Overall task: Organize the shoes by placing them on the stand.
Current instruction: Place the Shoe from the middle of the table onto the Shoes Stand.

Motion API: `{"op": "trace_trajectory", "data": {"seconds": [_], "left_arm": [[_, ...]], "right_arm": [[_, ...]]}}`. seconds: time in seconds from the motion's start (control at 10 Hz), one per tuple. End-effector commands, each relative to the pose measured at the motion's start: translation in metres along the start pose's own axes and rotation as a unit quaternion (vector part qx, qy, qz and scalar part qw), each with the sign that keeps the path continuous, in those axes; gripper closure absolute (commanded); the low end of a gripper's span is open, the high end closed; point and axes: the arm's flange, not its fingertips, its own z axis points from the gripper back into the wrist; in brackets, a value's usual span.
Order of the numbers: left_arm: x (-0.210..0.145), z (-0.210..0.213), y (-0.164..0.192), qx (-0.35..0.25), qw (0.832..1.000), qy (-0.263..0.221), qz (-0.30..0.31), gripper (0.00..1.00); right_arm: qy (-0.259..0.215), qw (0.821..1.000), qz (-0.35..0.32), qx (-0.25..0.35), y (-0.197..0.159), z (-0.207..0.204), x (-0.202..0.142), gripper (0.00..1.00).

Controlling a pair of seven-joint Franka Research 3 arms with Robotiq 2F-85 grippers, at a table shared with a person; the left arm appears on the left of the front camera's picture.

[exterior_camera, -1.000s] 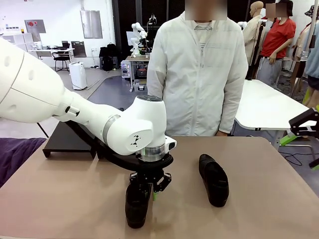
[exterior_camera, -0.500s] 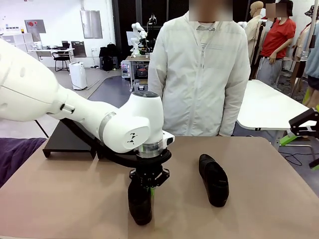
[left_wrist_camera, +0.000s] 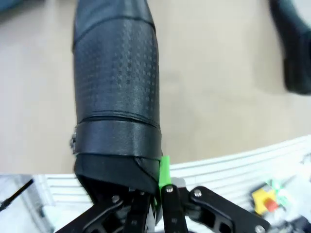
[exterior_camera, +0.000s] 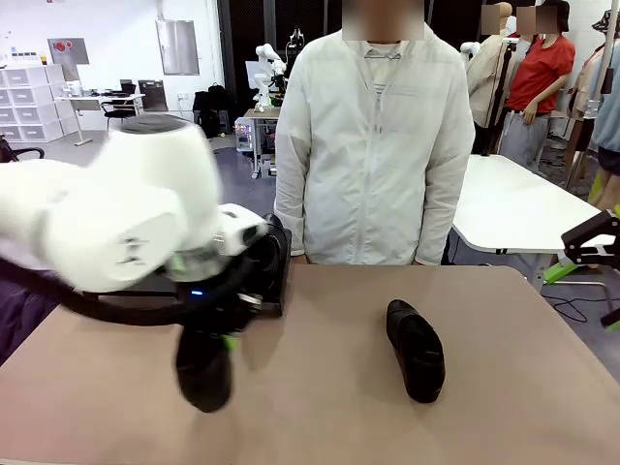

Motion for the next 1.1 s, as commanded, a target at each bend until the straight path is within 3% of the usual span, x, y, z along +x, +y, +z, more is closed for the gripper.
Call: {"op": "trace_trajectory", "data": {"seconds": [0.0, 0.1, 0.2, 0.4, 0.5, 0.6, 0.7, 1.0], "left_arm": [[-0.001, 0.020, 0.086, 0.046, 0.997, -0.054, -0.033, 1.00], [0.002, 0.028, 0.130, 0.055, 0.994, -0.069, -0.066, 1.00], [0.003, 0.037, 0.171, 0.019, 0.991, -0.070, -0.111, 1.00], [0.004, 0.040, 0.248, 0.009, 0.994, -0.035, -0.100, 1.00], [0.001, 0.038, 0.270, -0.008, 0.996, -0.028, -0.086, 1.00], [0.000, 0.032, 0.275, 0.004, 0.999, -0.021, -0.036, 1.00], [0.026, 0.054, 0.253, 0.009, 0.995, -0.040, -0.091, 1.00], [0.026, 0.054, 0.253, 0.009, 0.995, -0.040, -0.091, 1.00]], "right_arm": [[0.002, 1.000, 0.010, 0.015, 0.001, 0.002, 0.002, 0.00], [0.002, 1.000, 0.010, 0.015, 0.001, 0.002, 0.002, 0.00], [0.002, 1.000, 0.010, 0.015, 0.001, 0.002, 0.002, 0.00], [0.002, 1.000, 0.010, 0.015, 0.001, 0.002, 0.002, 0.00], [0.002, 1.000, 0.010, 0.015, 0.001, 0.002, 0.002, 0.00], [0.002, 1.000, 0.010, 0.015, 0.001, 0.002, 0.002, 0.00], [0.002, 1.000, 0.010, 0.015, 0.001, 0.002, 0.002, 0.00], [0.002, 1.000, 0.010, 0.015, 0.001, 0.002, 0.002, 0.00]]}}
